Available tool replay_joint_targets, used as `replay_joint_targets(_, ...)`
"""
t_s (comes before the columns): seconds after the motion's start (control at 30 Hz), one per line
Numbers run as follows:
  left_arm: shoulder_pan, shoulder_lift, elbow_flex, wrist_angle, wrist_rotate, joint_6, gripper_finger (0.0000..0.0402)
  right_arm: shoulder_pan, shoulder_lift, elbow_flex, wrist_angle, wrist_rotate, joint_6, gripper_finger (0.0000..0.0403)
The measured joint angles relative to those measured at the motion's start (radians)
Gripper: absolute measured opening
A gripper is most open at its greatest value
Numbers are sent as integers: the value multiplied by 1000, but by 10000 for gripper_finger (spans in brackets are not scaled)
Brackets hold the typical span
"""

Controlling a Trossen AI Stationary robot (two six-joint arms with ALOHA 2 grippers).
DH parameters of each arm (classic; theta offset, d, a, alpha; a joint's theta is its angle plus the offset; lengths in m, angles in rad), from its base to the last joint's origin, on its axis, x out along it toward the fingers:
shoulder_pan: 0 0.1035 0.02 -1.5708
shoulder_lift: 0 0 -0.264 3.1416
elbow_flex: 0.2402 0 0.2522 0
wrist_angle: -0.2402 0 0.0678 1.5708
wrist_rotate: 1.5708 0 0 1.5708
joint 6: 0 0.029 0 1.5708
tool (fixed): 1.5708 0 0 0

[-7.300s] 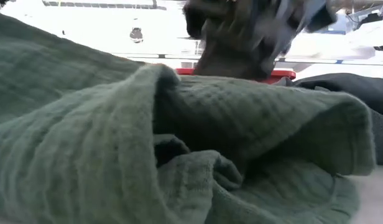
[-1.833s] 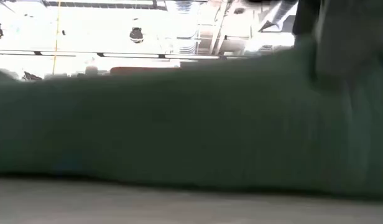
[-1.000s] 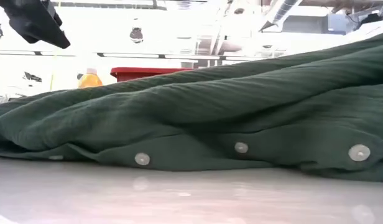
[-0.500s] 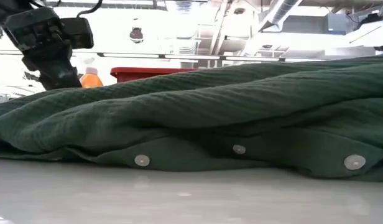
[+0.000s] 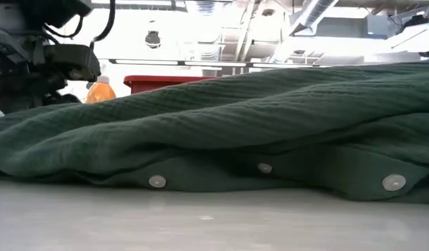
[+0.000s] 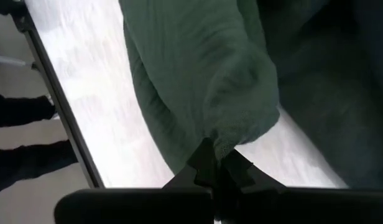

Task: Fold laundry
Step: Fold the green shirt

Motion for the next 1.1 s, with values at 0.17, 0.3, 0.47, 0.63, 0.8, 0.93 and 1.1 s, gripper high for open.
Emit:
replay_joint_targets(0.17,-74,-19,72,-14,13,-45,15,4,0,0,-1,27,0,19)
replay_joint_targets(0.3,-158,-71,160,-32,78,-61,3,20,0,0,0,27,1,19)
replay_joint_targets(0.47,-277,-106,200,-37,121,-196,1,50,0,0,-1,29,2,19)
replay_joint_targets(0.63,-408,-65,176,-3,125,-353,0,70,0,0,-1,33,3,19)
replay_joint_targets(0.8,-509,60,171,90,7,-469,0,71,0,0,0,80,3,19)
replay_joint_targets(0.93,-543,178,172,255,-33,-458,18,70,0,0,5,82,3,19)
replay_joint_targets(1.1,-531,242,207,298,29,-449,72,70,0,0,10,82,2,19)
